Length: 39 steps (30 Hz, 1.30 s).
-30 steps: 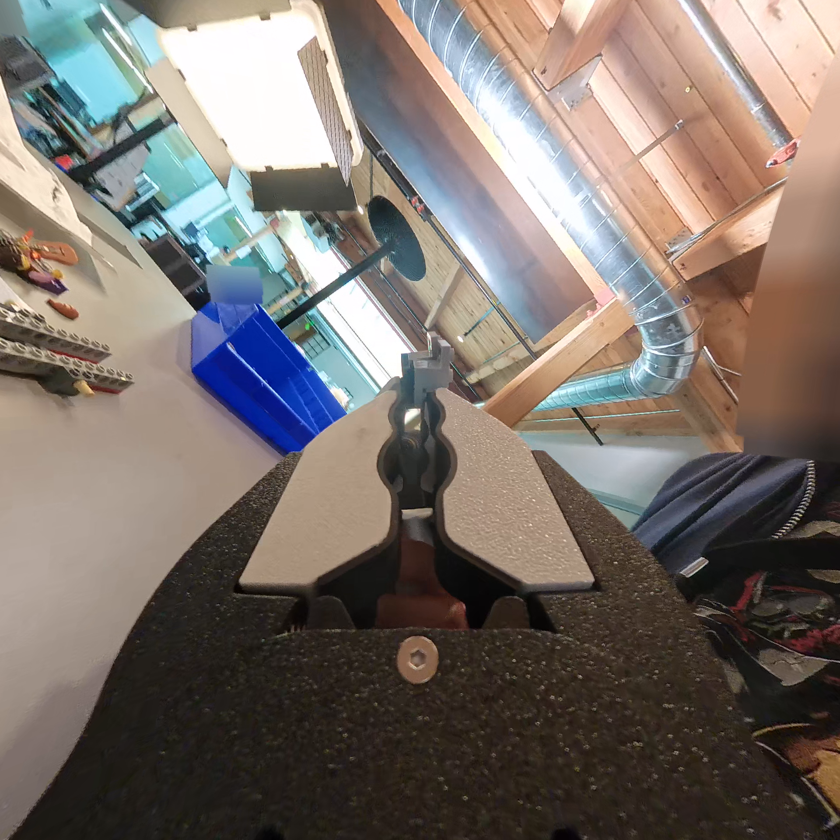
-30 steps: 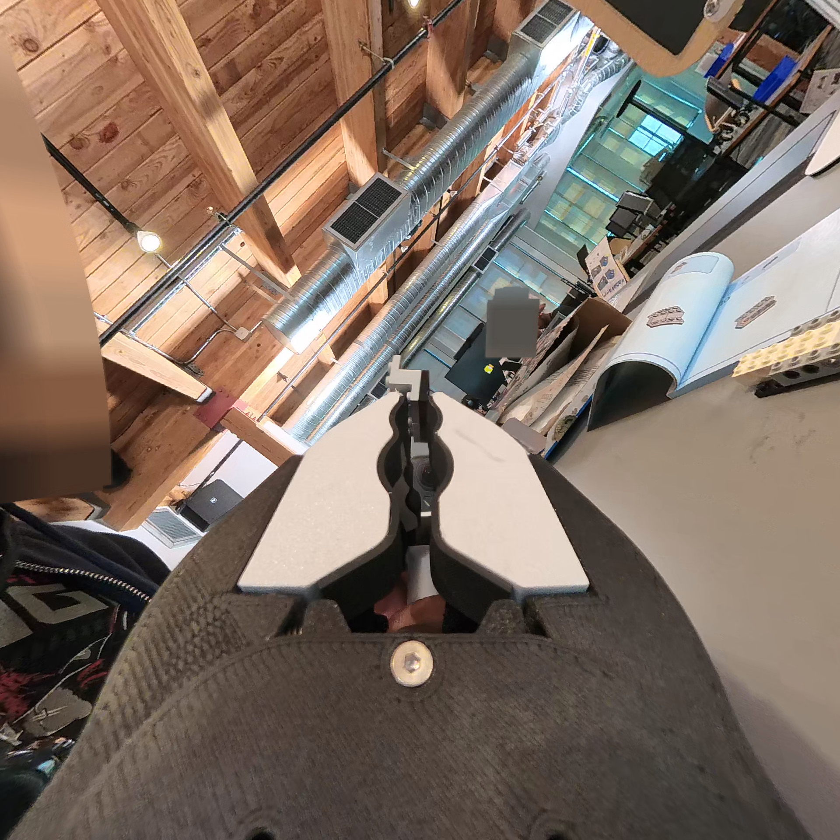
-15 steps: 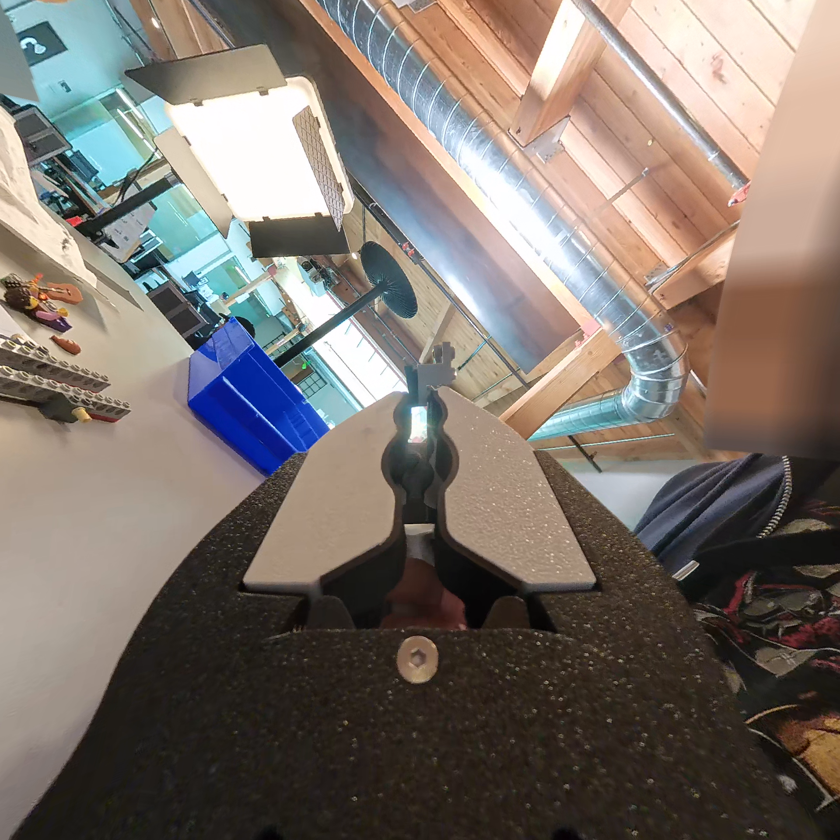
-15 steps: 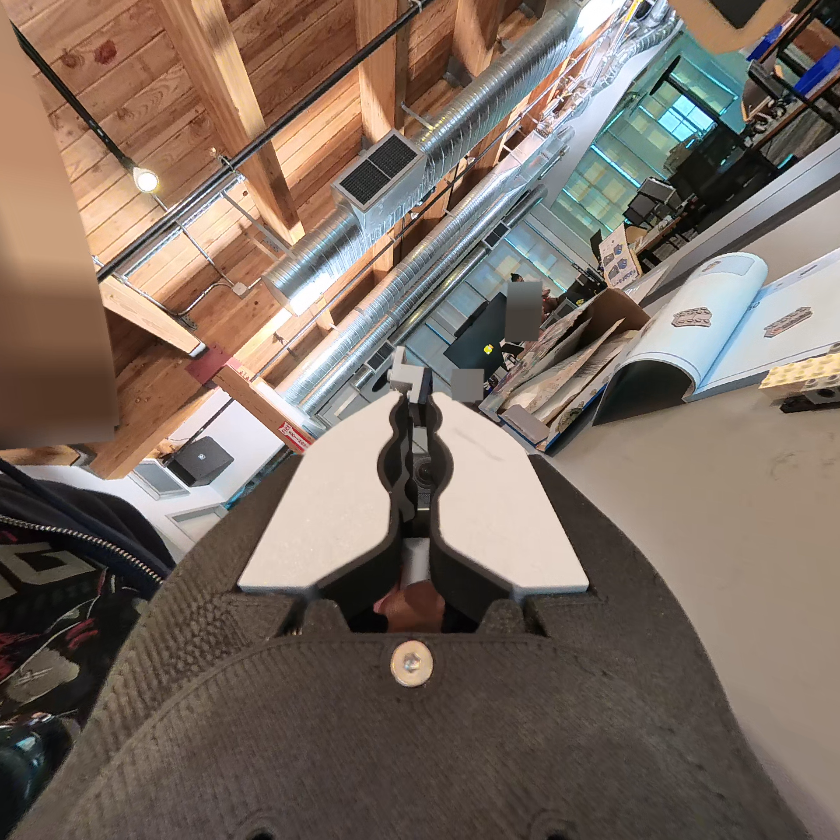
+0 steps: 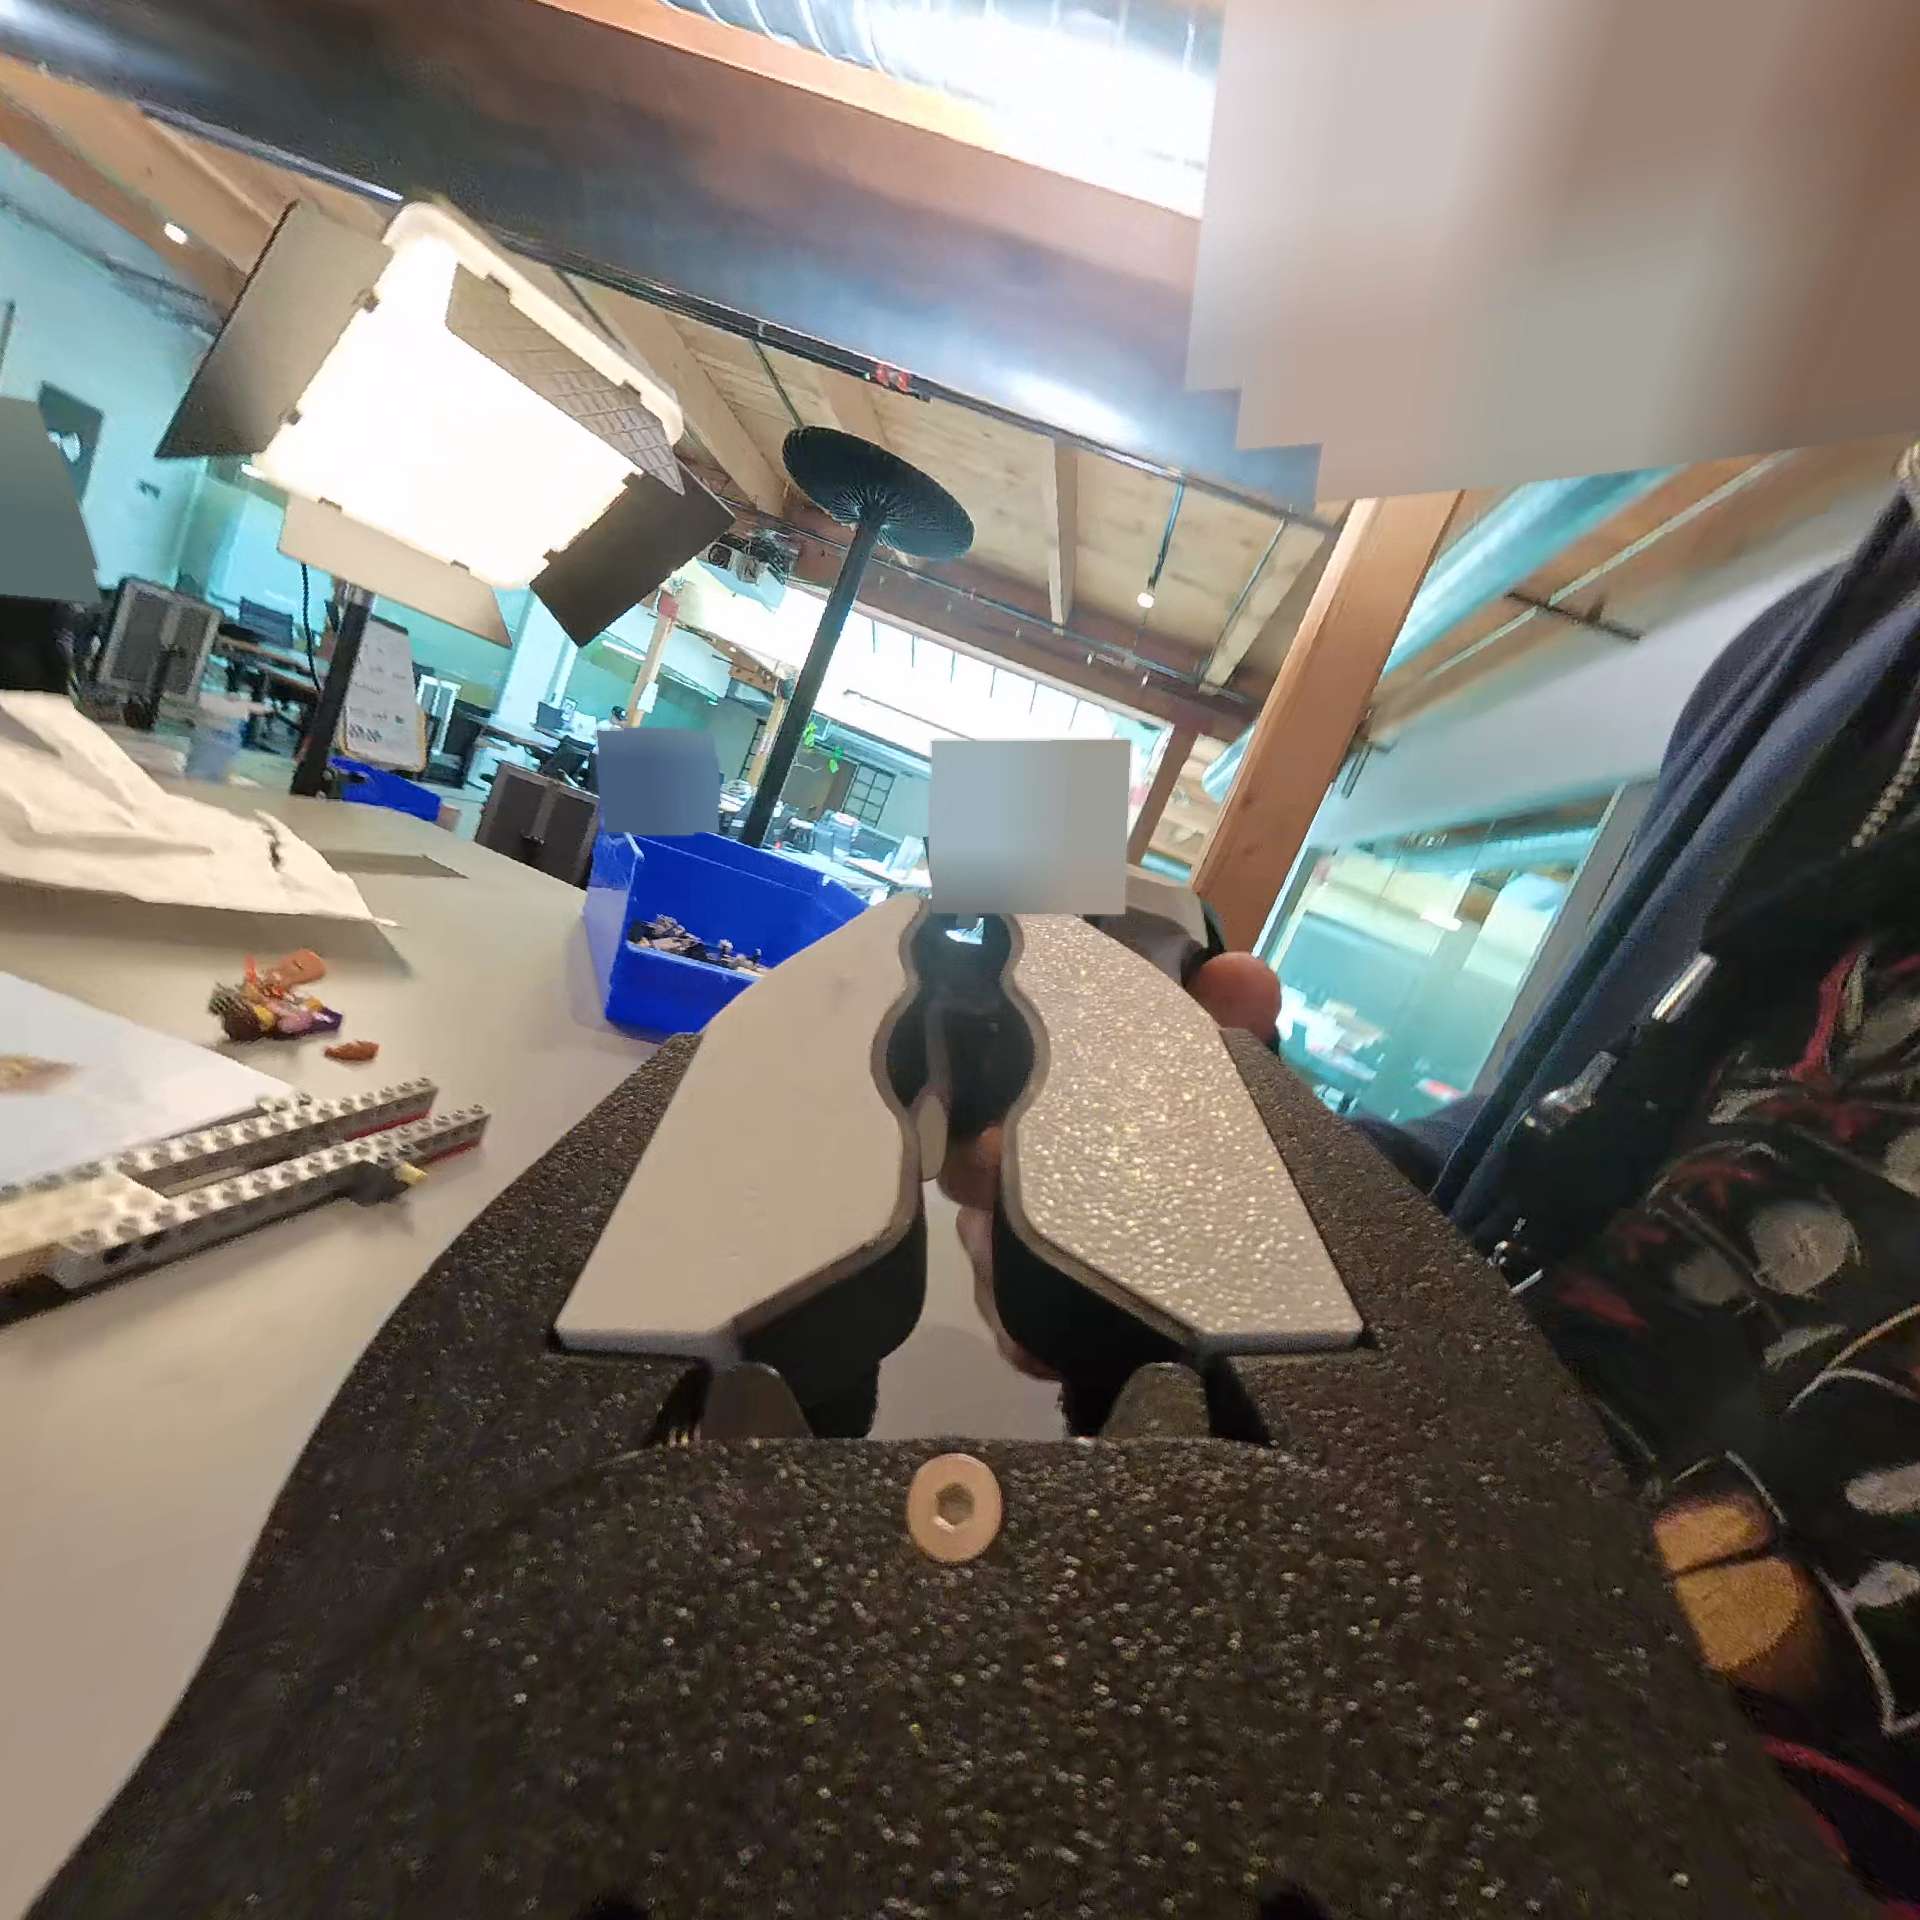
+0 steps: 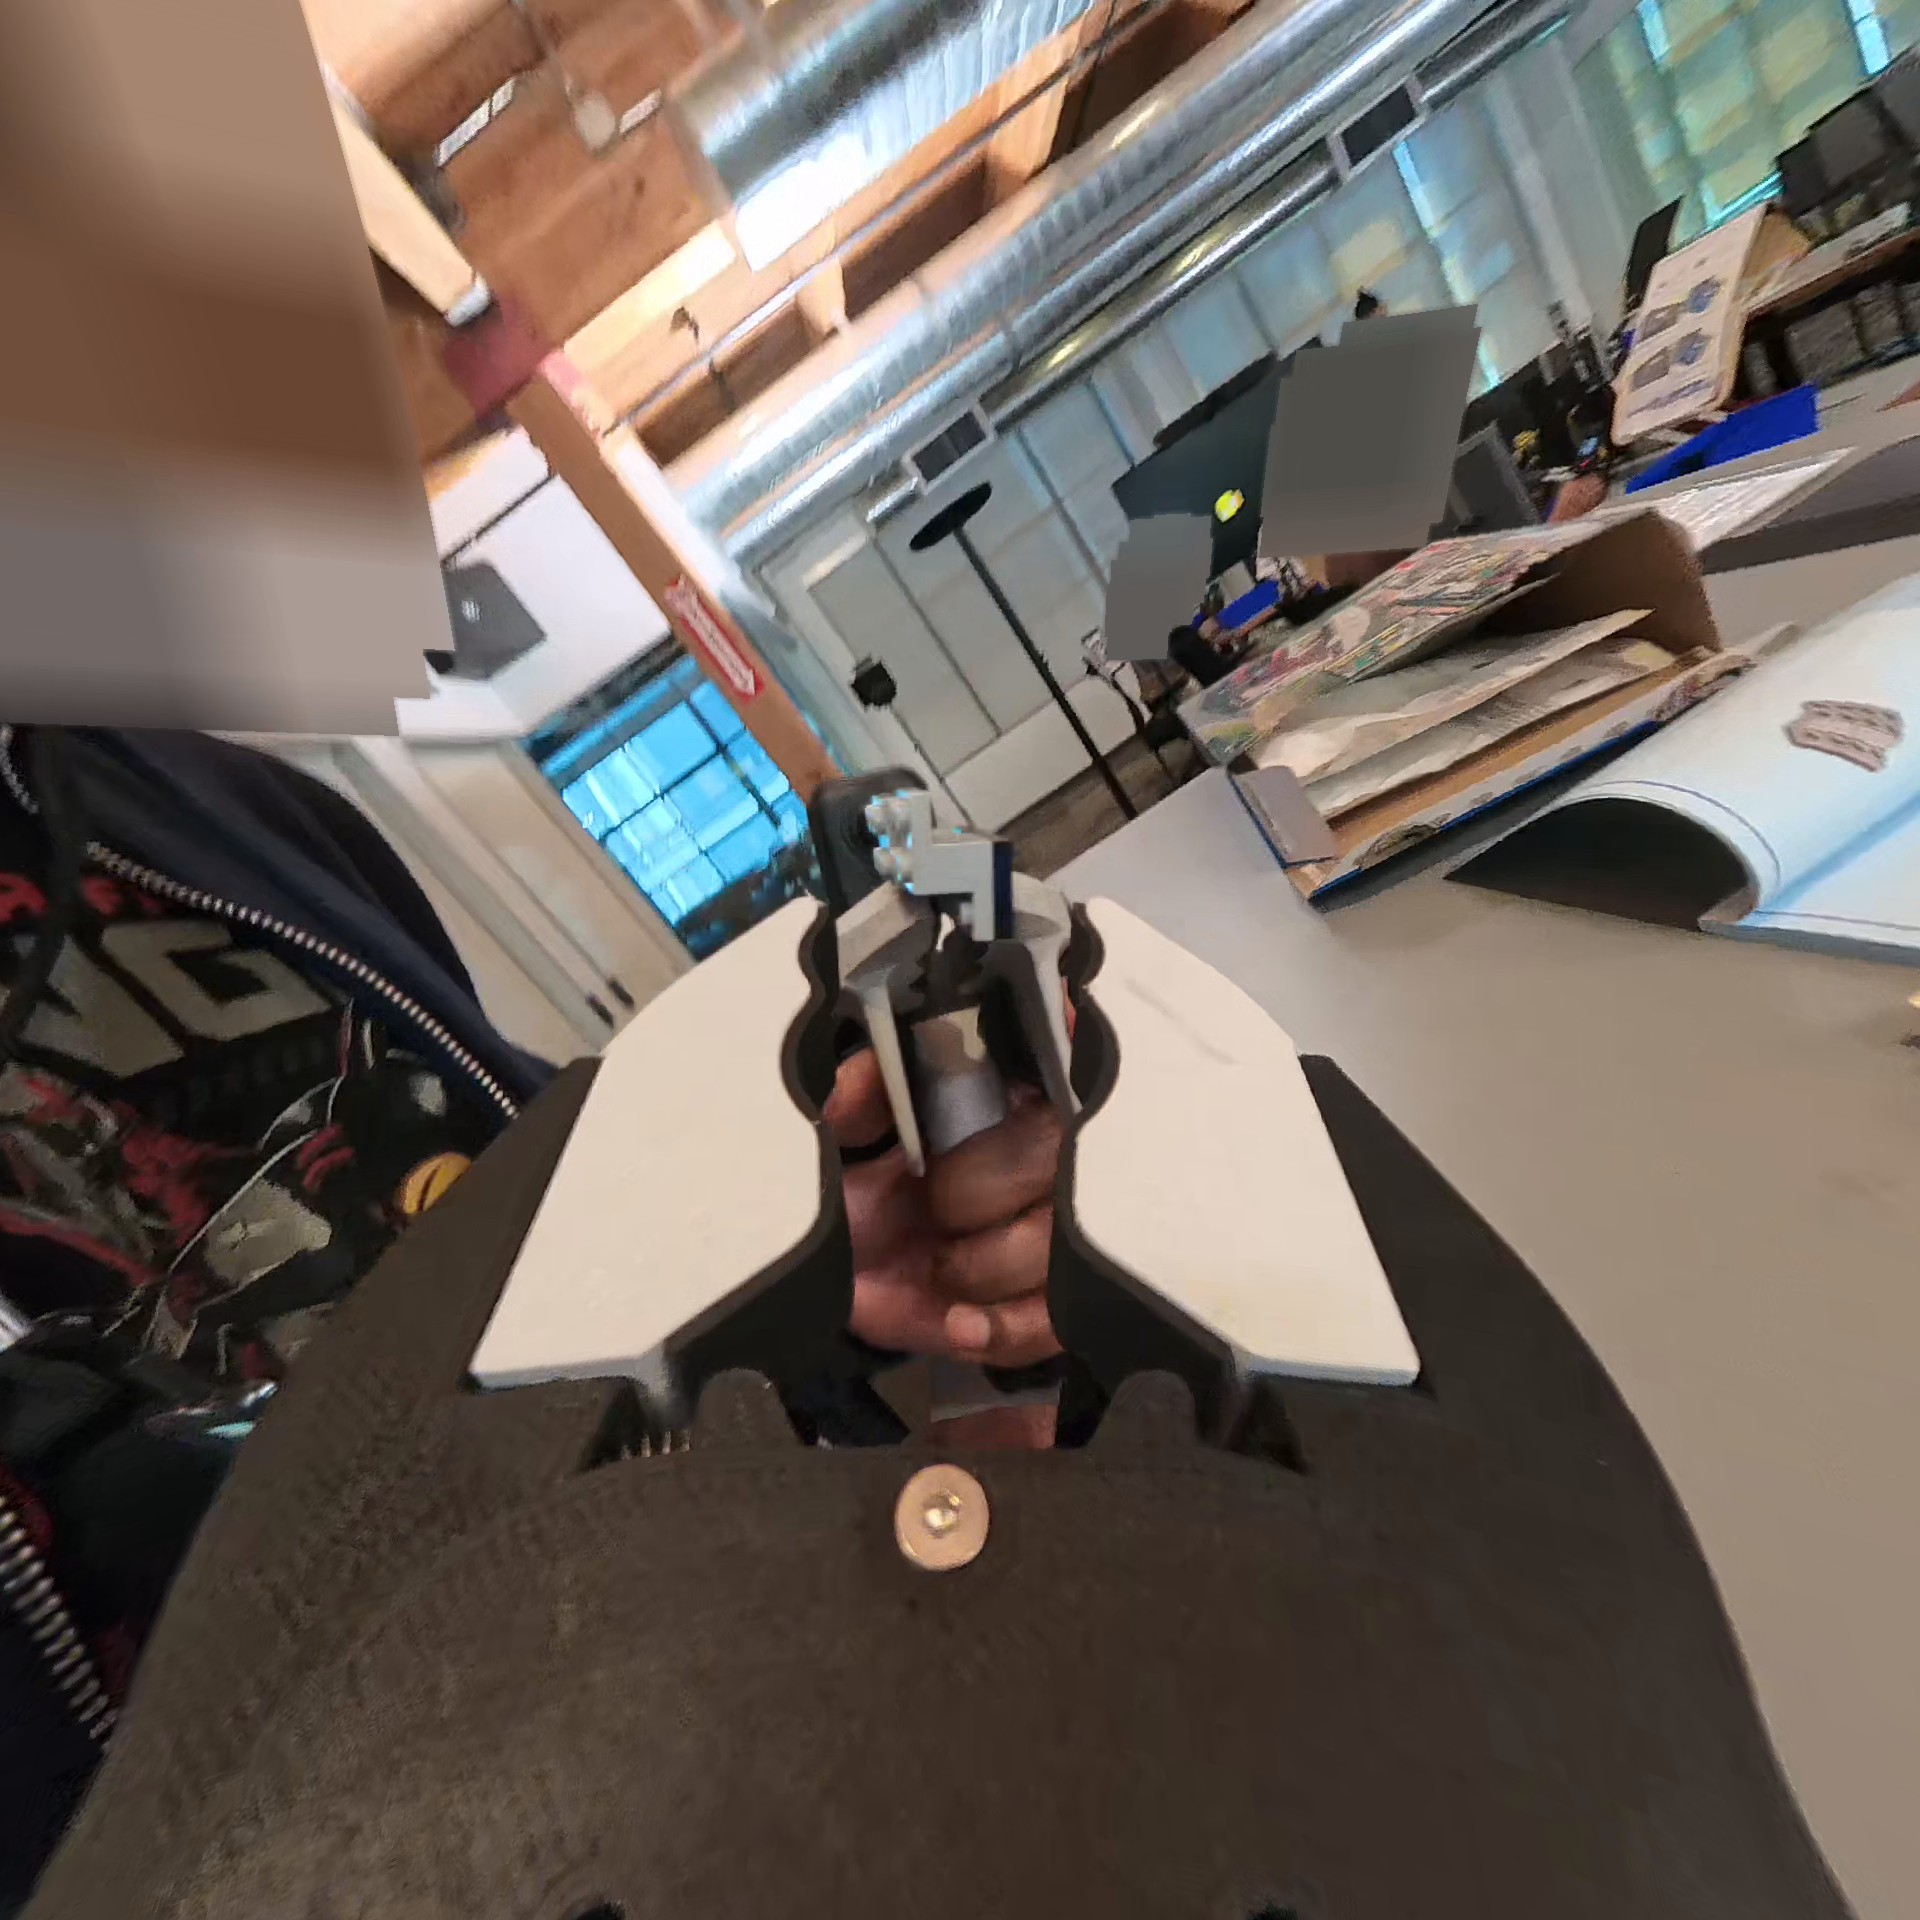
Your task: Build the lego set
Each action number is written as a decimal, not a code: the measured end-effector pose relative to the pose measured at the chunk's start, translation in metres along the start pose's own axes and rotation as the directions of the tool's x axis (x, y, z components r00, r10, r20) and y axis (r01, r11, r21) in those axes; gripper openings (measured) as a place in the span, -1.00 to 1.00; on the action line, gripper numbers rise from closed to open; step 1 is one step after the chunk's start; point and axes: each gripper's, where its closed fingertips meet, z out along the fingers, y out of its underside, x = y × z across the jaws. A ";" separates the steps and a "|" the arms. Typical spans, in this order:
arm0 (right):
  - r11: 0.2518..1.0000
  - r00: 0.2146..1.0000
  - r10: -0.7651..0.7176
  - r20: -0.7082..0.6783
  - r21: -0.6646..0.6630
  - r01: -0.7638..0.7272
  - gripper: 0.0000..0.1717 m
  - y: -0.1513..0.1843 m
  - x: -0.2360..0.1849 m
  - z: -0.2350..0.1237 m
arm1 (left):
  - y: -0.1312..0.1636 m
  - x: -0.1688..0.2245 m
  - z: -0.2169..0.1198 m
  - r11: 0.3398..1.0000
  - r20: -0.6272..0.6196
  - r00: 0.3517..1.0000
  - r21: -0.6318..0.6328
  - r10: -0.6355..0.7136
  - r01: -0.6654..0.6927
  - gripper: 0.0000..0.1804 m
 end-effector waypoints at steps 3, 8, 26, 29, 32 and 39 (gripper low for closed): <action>0.994 0.996 -0.082 0.026 -0.067 0.084 -0.53 0.002 -0.009 0.002 | 0.000 0.005 -0.001 0.991 -0.023 0.992 -0.049 0.123 -0.124 -0.91; 0.985 0.990 -0.132 0.040 -0.109 0.136 -0.57 0.003 -0.013 0.004 | 0.006 0.012 -0.001 0.962 -0.070 0.969 -0.121 0.238 -0.245 -0.91; 0.988 0.982 -0.147 0.116 -0.027 0.151 -0.74 0.007 -0.028 -0.002 | 0.015 0.028 0.002 0.951 -0.134 0.955 -0.126 0.264 -0.281 -0.91; 0.986 0.980 -0.162 0.119 -0.018 0.165 -0.75 0.008 -0.030 -0.003 | 0.016 0.031 0.001 0.953 -0.146 0.955 -0.129 0.257 -0.276 -0.91; 0.983 0.977 -0.178 0.116 -0.016 0.181 -0.75 0.009 -0.031 -0.004 | 0.017 0.033 0.001 0.954 -0.160 0.955 -0.131 0.249 -0.271 -0.91; 0.977 0.981 -0.183 0.059 -0.096 0.188 -0.72 0.016 -0.020 -0.006 | 0.025 0.025 -0.003 0.935 -0.150 0.962 -0.243 0.227 -0.258 -0.91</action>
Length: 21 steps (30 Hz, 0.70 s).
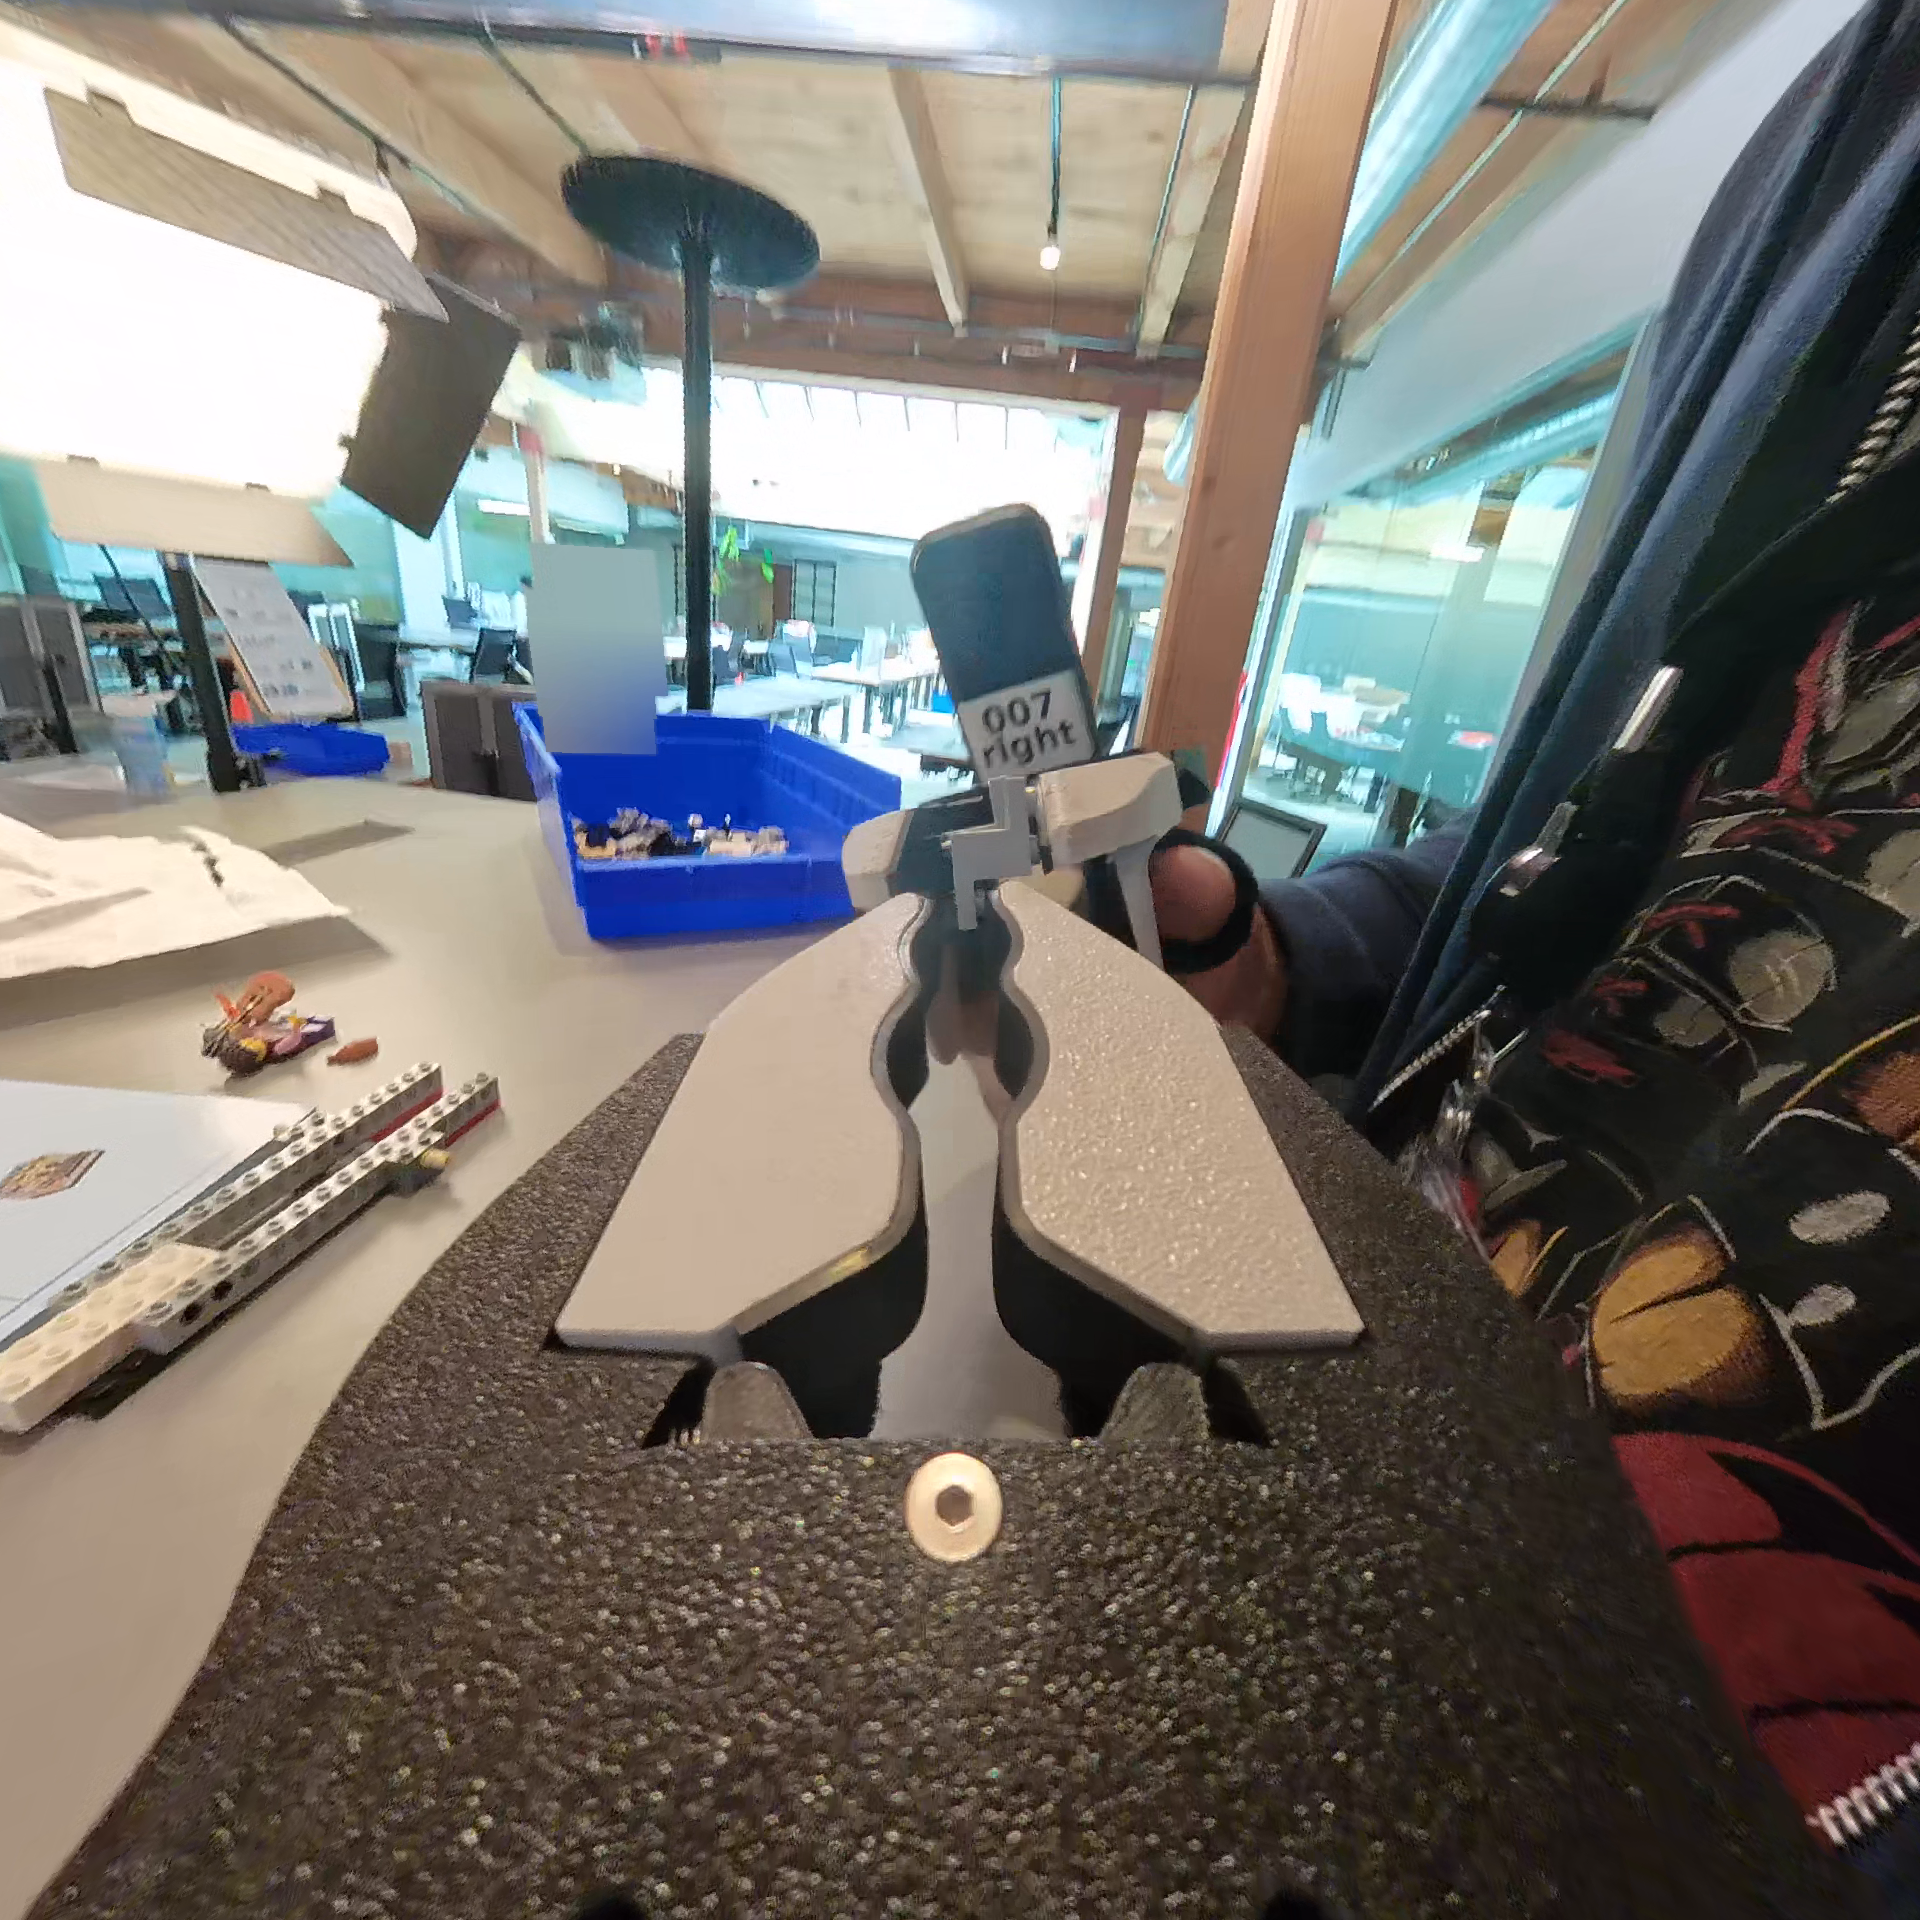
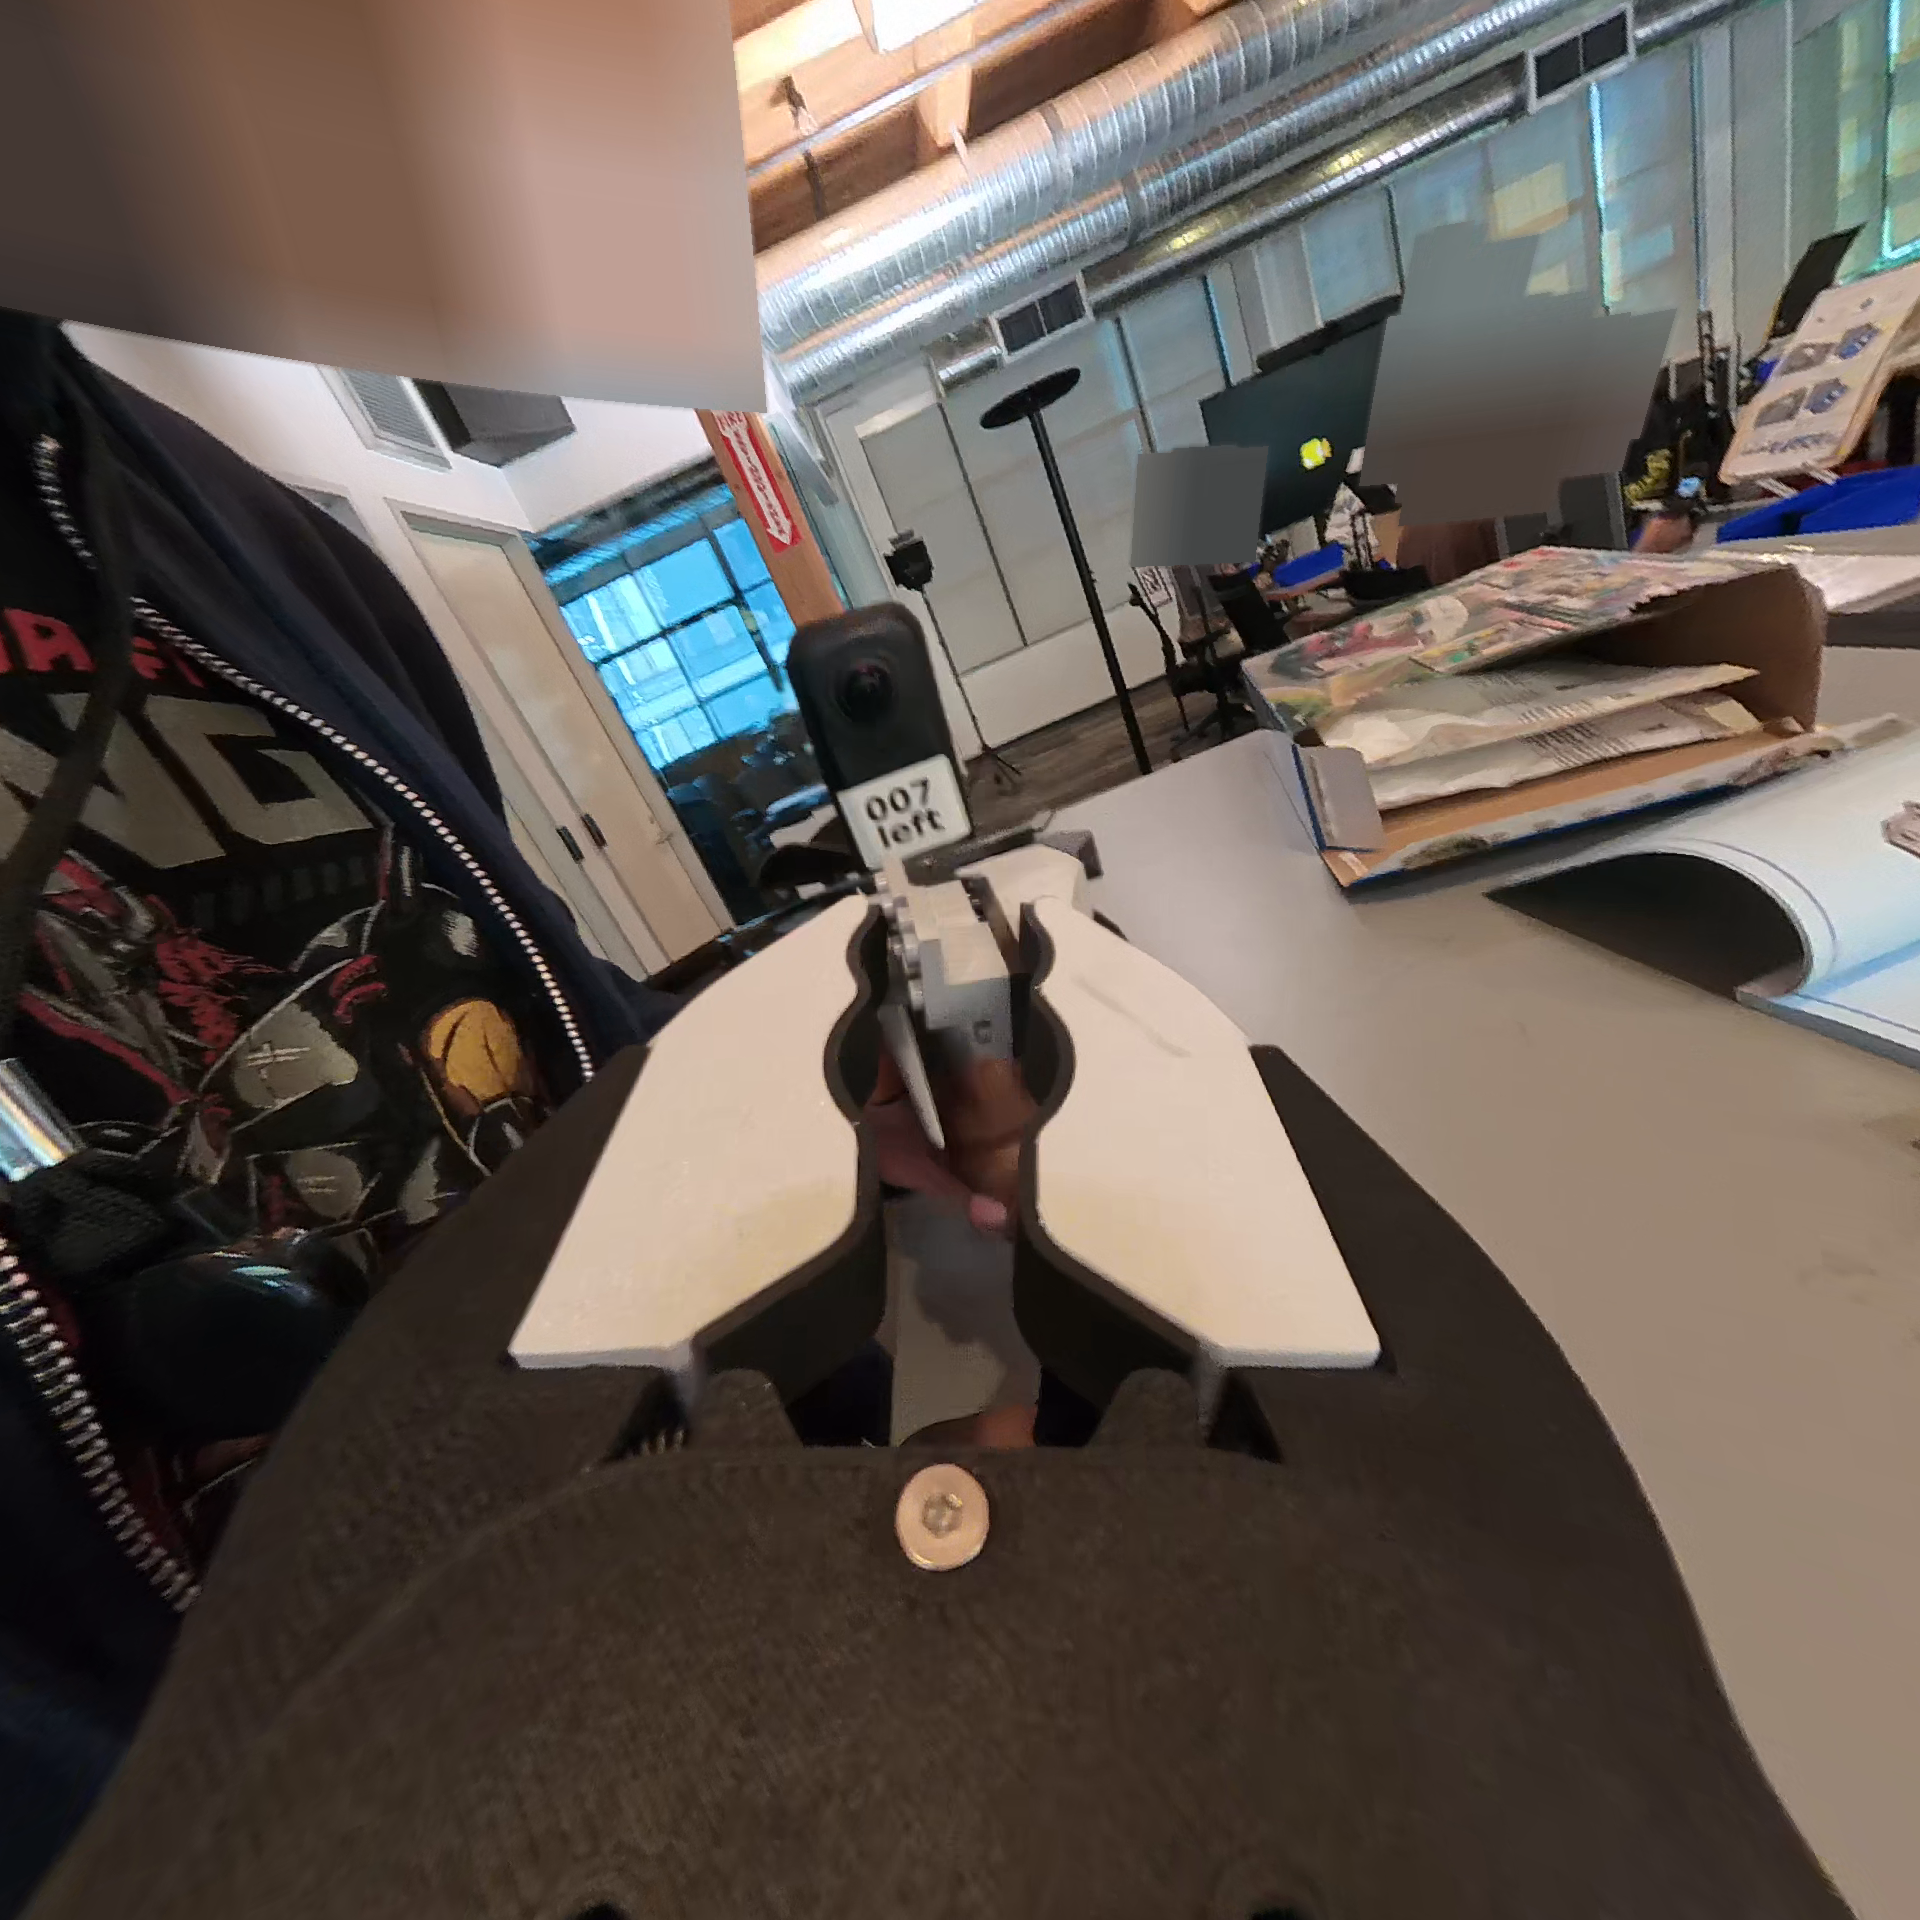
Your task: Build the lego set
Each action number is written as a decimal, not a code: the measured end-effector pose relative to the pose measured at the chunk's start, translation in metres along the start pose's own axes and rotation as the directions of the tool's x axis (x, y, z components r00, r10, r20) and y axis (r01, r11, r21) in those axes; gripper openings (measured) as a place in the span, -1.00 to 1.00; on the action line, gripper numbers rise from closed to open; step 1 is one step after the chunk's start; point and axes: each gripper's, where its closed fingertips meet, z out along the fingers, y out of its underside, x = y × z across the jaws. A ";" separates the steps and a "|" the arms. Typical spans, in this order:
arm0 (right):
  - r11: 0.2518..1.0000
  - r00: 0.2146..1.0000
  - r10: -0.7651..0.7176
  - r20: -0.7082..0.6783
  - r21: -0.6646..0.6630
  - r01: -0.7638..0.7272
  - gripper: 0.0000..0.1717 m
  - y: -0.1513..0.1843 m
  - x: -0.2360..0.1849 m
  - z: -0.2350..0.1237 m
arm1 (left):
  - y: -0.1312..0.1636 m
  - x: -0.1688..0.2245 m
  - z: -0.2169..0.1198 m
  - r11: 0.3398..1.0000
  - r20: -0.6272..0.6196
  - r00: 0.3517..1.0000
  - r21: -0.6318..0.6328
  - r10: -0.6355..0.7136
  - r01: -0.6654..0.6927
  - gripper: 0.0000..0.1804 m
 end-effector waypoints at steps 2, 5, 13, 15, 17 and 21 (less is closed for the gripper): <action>0.995 0.997 -0.064 -0.039 -0.075 0.061 -0.65 0.006 0.004 -0.003 | 0.004 -0.005 -0.002 0.996 0.018 0.999 -0.084 0.031 -0.030 -0.91; 0.942 0.971 -0.233 -0.050 -0.260 0.212 -0.55 0.020 0.008 -0.006 | 0.011 -0.007 -0.007 0.967 0.010 0.995 -0.240 0.095 -0.090 -0.91; 0.746 0.874 -0.484 0.048 -0.499 0.440 -0.62 0.033 0.011 -0.004 | 0.036 -0.013 -0.020 0.790 -0.076 0.969 -0.566 0.233 -0.234 -0.91; 0.714 0.863 -0.501 0.066 -0.531 0.456 -0.63 0.038 0.013 -0.003 | 0.038 -0.010 -0.022 0.772 -0.108 0.966 -0.584 0.234 -0.252 -0.91; 0.682 0.852 -0.515 0.094 -0.557 0.474 -0.67 0.043 0.013 -0.002 | 0.039 -0.008 -0.023 0.756 -0.124 0.965 -0.602 0.229 -0.257 -0.91; 0.658 0.849 -0.516 0.112 -0.583 0.477 -0.77 0.050 0.013 -0.001 | 0.044 -0.006 -0.027 0.715 -0.145 0.963 -0.646 0.228 -0.267 -0.91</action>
